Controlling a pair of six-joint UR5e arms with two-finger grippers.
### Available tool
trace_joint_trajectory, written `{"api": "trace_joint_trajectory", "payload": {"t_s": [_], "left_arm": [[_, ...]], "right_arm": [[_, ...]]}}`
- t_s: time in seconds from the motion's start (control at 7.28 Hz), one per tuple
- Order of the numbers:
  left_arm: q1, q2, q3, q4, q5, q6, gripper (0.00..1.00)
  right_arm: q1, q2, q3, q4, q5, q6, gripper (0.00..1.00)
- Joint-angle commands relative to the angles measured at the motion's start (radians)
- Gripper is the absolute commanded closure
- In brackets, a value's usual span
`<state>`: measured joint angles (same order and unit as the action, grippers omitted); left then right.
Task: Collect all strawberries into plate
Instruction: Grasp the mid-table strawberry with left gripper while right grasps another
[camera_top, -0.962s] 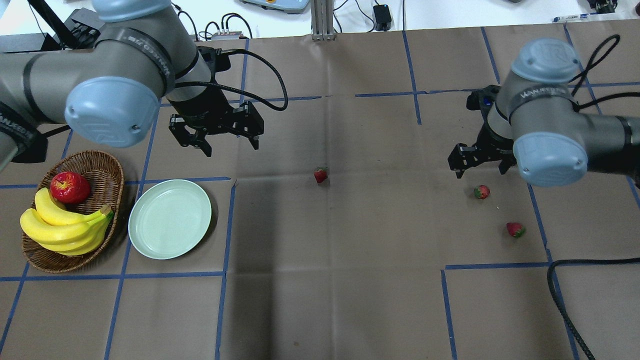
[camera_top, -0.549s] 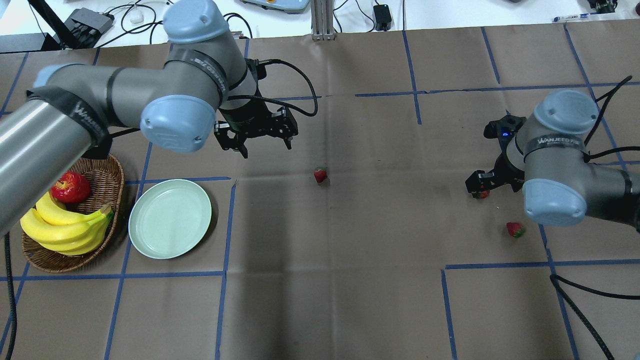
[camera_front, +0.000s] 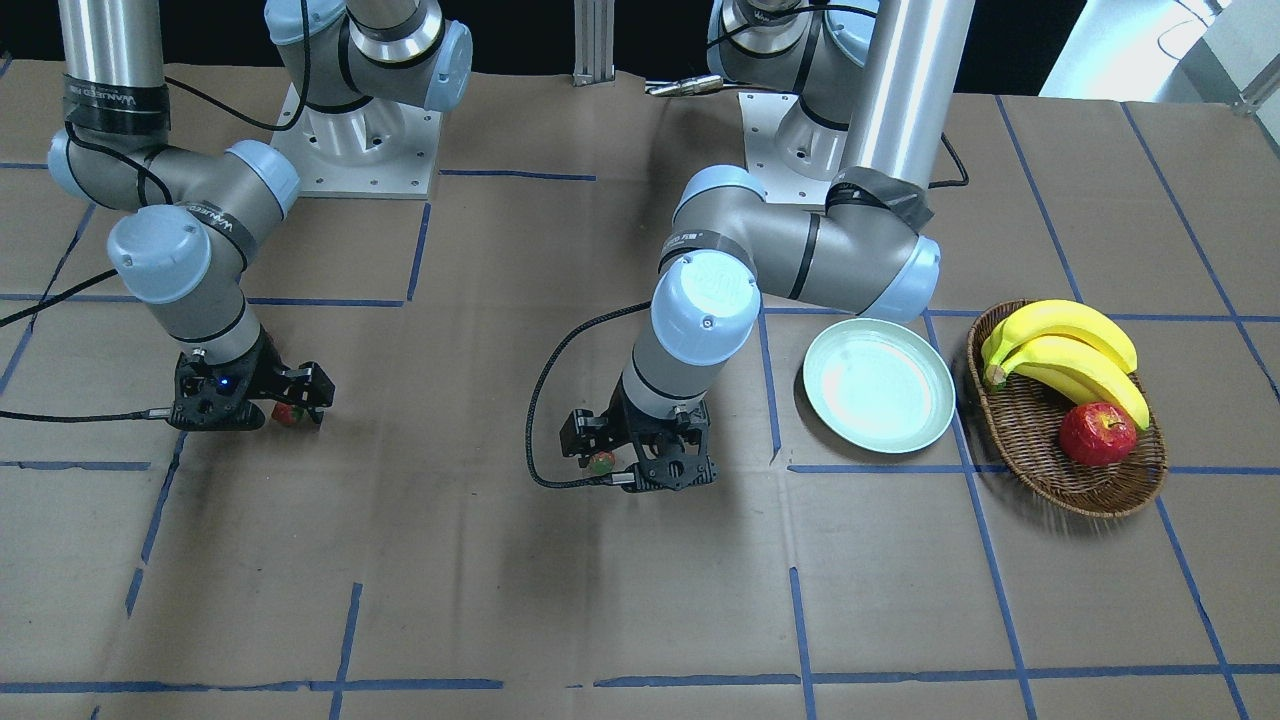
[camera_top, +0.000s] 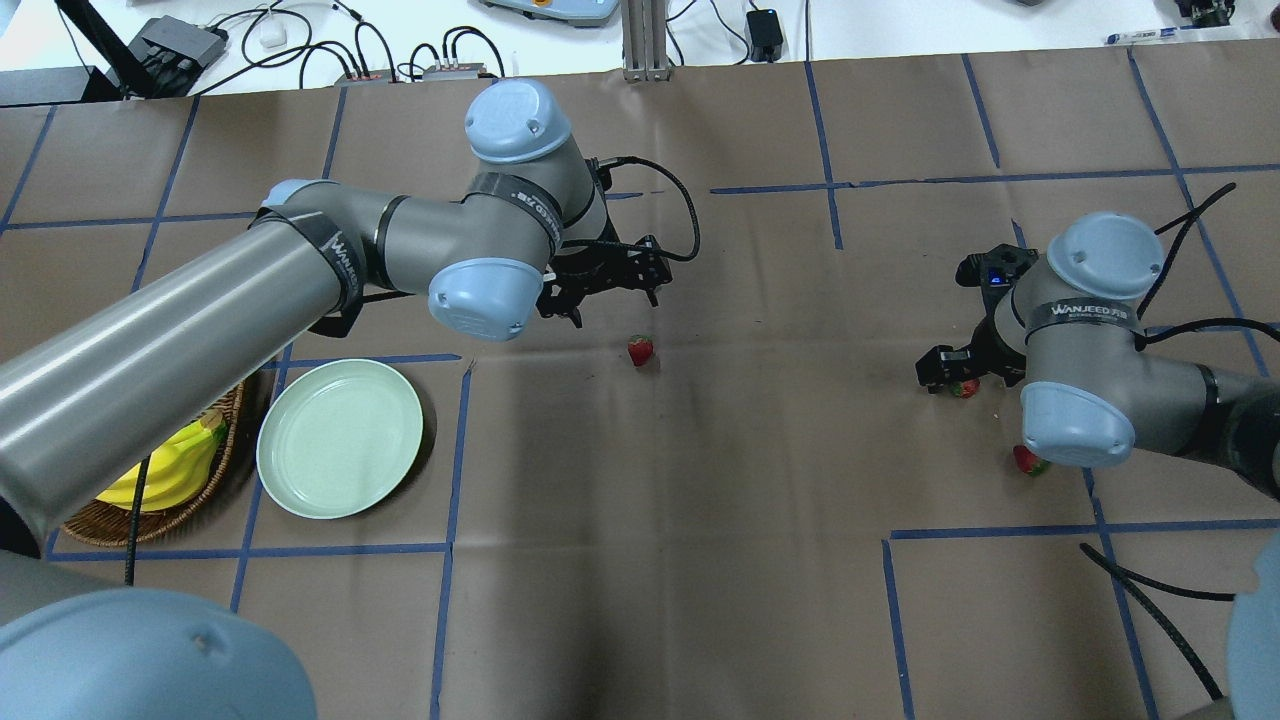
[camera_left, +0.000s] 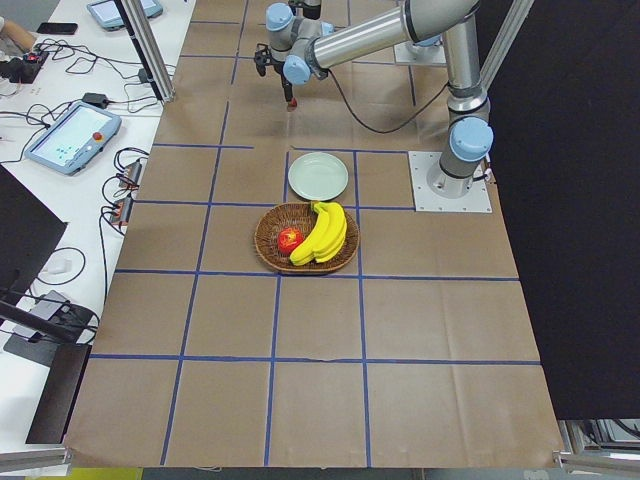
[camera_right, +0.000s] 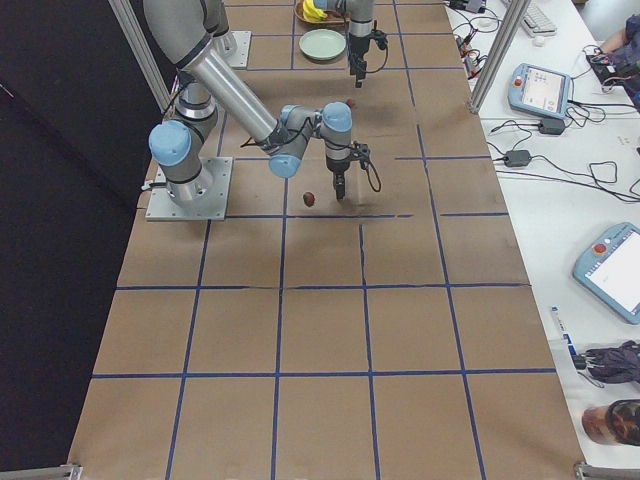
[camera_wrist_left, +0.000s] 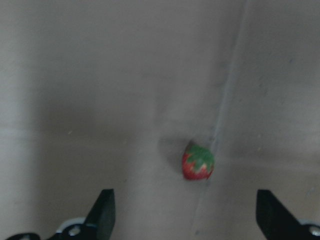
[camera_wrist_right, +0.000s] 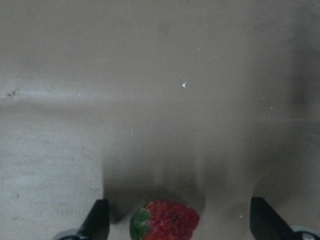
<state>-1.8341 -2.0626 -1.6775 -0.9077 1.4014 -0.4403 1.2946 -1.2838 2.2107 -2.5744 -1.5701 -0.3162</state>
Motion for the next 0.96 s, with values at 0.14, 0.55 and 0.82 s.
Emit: {"api": "trace_joint_trajectory", "payload": {"t_s": [0.14,0.55,0.82], "left_arm": [[-0.022,-0.062,-0.010,0.092,-0.002,-0.015,0.01],[-0.027,-0.059,-0.039,0.078,-0.001,-0.014,0.22],[-0.025,-0.053,-0.067,0.085,-0.001,-0.011,0.37]], "right_arm": [[0.000,-0.018,-0.002,0.007,-0.001,0.002,0.06],[0.002,-0.023,-0.003,0.007,-0.001,0.002,0.51],[0.002,-0.025,-0.008,0.007,-0.001,0.002,0.75]]}}
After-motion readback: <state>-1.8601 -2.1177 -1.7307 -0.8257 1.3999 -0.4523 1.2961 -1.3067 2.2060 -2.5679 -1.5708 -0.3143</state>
